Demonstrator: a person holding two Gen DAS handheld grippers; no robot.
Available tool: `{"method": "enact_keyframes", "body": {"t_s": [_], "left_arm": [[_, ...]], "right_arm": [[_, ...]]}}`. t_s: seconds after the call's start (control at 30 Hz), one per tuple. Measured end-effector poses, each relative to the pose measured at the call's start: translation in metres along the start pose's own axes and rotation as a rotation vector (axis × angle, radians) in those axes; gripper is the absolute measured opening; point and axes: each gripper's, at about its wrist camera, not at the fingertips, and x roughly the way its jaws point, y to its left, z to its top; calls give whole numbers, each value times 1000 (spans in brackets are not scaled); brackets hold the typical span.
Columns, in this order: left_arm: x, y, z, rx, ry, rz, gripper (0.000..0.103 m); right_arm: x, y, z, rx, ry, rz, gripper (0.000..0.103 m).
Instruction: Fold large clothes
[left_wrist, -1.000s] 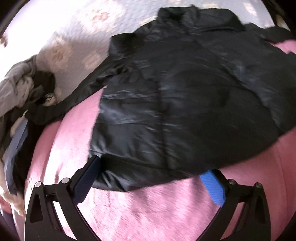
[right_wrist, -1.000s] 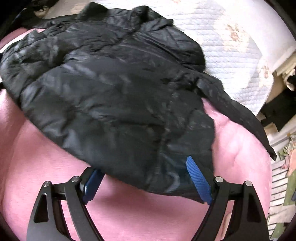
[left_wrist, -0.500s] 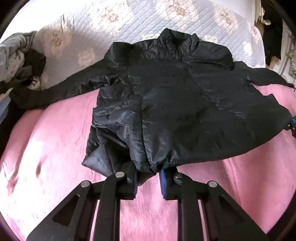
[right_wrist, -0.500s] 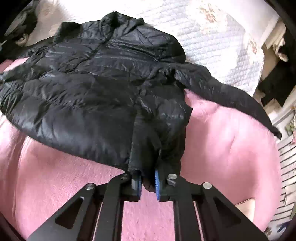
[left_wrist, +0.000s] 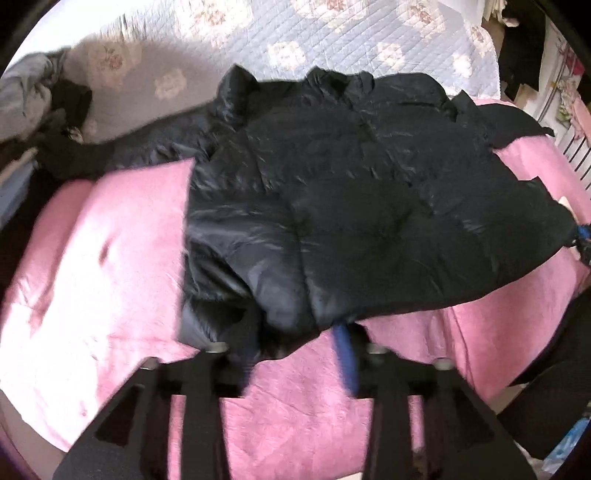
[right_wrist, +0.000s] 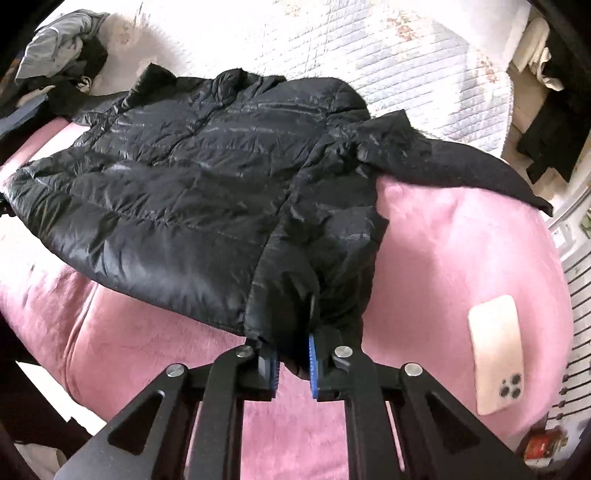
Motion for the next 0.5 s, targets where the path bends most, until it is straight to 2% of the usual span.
{"method": "enact_keyframes", "body": {"t_s": [0.07,0.1,0.13,0.17,0.23,0.27,0.33,0.43,0.5], "left_arm": [[-4,7,14,10,-49,38,56],[-6,10,23,15,-68,54,57],[-9,12,31,16,-90,63,59],[-11,14,37,19,-106,69,62],[-12,16,50,25,-127,96,65],[-8,18,59,24,-132,100,66],[3,27,81,11,-145,87,68],[17,39,107,-33,-192,108,78],[24,49,120,-66,-230,73,78]], "right_arm": [[-2,-6,10,13,-17,-28,34],[-3,-9,16,31,-25,-46,40],[-5,-11,21,47,-37,-60,50],[-9,-16,32,59,-69,-63,54],[-12,-23,44,60,-98,-63,57],[-10,-29,59,62,-108,-65,62],[-4,-39,77,77,-121,-72,67],[18,-57,107,137,-133,-97,67],[34,-66,124,173,-149,-122,67]]}}
